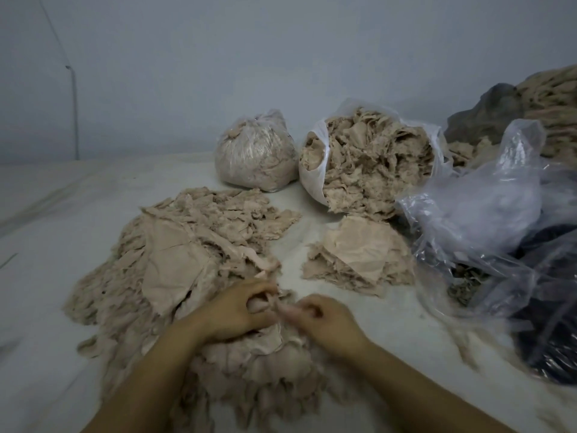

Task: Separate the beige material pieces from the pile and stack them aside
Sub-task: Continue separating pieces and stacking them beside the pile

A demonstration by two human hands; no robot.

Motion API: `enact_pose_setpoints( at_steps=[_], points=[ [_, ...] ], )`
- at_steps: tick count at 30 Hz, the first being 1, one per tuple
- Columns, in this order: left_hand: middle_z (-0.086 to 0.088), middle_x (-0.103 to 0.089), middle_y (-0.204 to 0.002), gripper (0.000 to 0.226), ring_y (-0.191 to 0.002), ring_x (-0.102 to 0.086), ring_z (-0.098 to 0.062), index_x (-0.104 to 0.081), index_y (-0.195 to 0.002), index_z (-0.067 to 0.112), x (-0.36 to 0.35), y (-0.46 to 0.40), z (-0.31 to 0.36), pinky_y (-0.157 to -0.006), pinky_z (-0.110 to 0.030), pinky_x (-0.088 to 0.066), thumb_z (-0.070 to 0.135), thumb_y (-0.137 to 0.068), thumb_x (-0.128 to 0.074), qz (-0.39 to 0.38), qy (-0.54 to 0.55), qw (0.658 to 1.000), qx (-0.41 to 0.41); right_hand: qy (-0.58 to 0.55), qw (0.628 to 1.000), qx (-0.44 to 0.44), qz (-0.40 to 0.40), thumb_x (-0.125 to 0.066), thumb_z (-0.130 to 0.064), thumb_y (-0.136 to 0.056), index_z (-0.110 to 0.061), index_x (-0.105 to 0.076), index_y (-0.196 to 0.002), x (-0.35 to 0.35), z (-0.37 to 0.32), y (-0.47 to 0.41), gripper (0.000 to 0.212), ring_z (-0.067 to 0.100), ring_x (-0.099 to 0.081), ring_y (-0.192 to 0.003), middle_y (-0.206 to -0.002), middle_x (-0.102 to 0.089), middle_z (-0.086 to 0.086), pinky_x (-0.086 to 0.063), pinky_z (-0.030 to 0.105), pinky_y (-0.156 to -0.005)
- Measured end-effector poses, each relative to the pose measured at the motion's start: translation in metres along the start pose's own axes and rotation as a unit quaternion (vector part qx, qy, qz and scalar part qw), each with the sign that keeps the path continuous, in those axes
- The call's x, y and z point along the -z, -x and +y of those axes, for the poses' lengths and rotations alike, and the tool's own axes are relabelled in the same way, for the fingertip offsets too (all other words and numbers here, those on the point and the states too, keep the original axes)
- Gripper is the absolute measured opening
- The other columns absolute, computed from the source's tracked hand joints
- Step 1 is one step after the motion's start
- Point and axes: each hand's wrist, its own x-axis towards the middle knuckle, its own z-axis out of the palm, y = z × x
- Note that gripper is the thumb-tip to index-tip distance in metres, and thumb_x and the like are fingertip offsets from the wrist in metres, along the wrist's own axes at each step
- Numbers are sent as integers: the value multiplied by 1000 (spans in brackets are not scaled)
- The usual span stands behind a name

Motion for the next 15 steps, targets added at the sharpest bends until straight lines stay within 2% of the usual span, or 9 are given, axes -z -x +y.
enact_pose_setpoints(
  at_steps=[2, 3, 5, 7, 8, 10, 12, 13, 15],
  points=[
    [13, -35, -139, 49, -132, -31, -6, -47, -137, 24, -1, 0, -1, -104, -18, -26, 26, -90, -61, 18, -18, 1000, 0, -3, 999, -10, -40, -71, -52, -77, -26, -66, -81, -21, -2, 6, 27, 1, -55, -68, -77, -61, -11, -42, 18, -59],
    [5, -42, -138, 40, -128, -39, -11, -53, -130, 16, -1, 0, -1, -99, -14, -30, 14, -90, -57, 59, -31, 998, -6, -19, 999, -8, -35, -74, -41, -78, -26, -65, -74, -21, -3, 7, 19, -1, -53, -64, -73, -62, -10, -45, 19, -60],
    [-10, -61, -119, 28, -106, -56, -20, -64, -104, 6, 2, 3, -3, -77, -10, -36, -6, -84, -49, 174, -53, 983, 3, -33, 999, 5, -11, -73, -28, -82, -27, -59, -62, -12, -5, 6, 25, -4, -49, -55, -63, -58, -12, -43, 15, -58],
    [-9, -64, -107, 34, -98, -58, -21, -67, -103, 6, 4, 6, -4, -70, -11, -34, -10, -81, -47, 267, -48, 962, -6, -46, 999, 13, 15, -66, -26, -88, -27, -55, -64, 0, -6, 5, 27, 0, -48, -59, -64, -55, -12, -42, 19, -64],
    [-4, -61, -109, 36, -100, -56, -17, -66, -108, 10, 3, 7, -2, -73, -6, -33, -7, -81, -50, 278, -25, 959, -36, -51, 998, 17, 13, -63, -28, -90, -27, -54, -69, 5, -6, 5, 23, 2, -49, -64, -69, -55, -11, -43, 22, -67],
    [10, -54, -119, 38, -109, -50, -4, -60, -120, 21, -4, 10, 7, -82, 3, -29, 13, -83, -61, 183, 24, 977, -106, -28, 999, -5, -43, -65, -39, -87, -27, -56, -84, 6, -5, 7, 16, 2, -52, -70, -80, -58, -10, -44, 21, -67],
    [15, -47, -128, 52, -119, -38, 3, -55, -130, 24, -19, 9, 6, -96, 0, -21, 38, -81, -68, 35, -51, 991, -122, 77, 992, -10, -99, -72, -42, -81, -27, -56, -83, 2, 1, 12, 22, 2, -51, -71, -80, -57, -10, -40, 18, -62],
    [13, -46, -131, 50, -123, -34, 2, -56, -130, 23, -24, 8, -1, -100, -6, -20, 38, -83, -68, 11, -101, 988, -119, 111, 990, 2, -92, -72, -39, -81, -28, -54, -75, 0, 4, 13, 22, 2, -49, -68, -74, -55, -11, -38, 16, -60],
    [3, -51, -135, 27, -132, -37, -10, -65, -116, 13, -26, 8, -15, -104, -15, -22, 18, -90, -61, 62, -123, 986, -89, 109, 993, 13, -38, -66, -35, -87, -28, -49, -68, 4, 9, 18, 27, 1, -46, -63, -69, -51, -12, -35, 13, -55]
  ],
)
